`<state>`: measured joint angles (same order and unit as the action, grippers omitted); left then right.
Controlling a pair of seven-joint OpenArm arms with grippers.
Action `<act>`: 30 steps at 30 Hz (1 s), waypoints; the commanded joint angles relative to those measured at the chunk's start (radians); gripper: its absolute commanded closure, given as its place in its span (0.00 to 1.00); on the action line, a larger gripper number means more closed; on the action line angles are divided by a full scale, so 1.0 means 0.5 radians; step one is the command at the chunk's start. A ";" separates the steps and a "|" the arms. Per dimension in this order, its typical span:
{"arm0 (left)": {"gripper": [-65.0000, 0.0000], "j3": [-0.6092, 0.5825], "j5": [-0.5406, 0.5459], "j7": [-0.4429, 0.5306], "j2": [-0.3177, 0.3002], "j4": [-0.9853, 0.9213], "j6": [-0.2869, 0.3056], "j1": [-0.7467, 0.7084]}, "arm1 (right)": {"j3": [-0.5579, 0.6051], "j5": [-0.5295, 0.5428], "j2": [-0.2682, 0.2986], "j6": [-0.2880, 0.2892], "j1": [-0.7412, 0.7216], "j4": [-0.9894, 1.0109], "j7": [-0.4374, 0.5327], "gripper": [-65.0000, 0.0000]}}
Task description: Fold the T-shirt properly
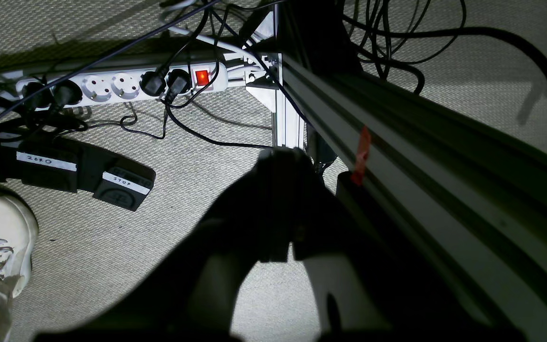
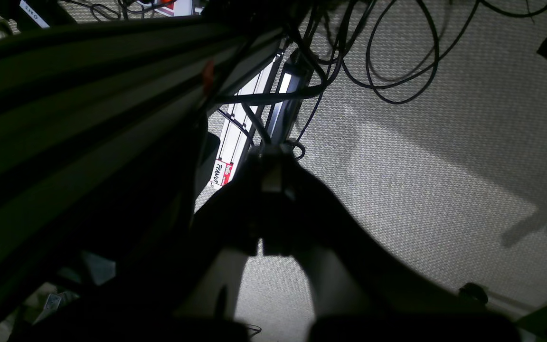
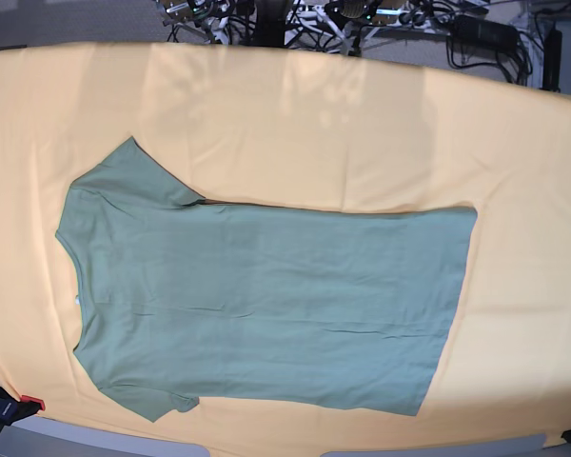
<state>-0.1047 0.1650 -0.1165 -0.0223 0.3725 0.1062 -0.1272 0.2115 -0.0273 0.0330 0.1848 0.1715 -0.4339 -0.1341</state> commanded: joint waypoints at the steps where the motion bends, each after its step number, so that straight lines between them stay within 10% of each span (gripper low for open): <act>1: 1.00 -0.002 0.003 0.007 0.001 0.014 0.012 0.001 | -0.005 -0.001 0.001 0.018 0.005 -0.018 0.014 1.00; 30: 1.00 -0.002 0.002 -0.060 0.000 0.041 0.012 0.000 | -0.005 -0.166 0.002 0.022 0.007 -0.019 0.012 1.00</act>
<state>-0.1047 0.1650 -0.1505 -0.0227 0.3866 0.1062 -0.1268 0.2115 -0.1089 0.0330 0.1879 0.1715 -0.4339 -0.1341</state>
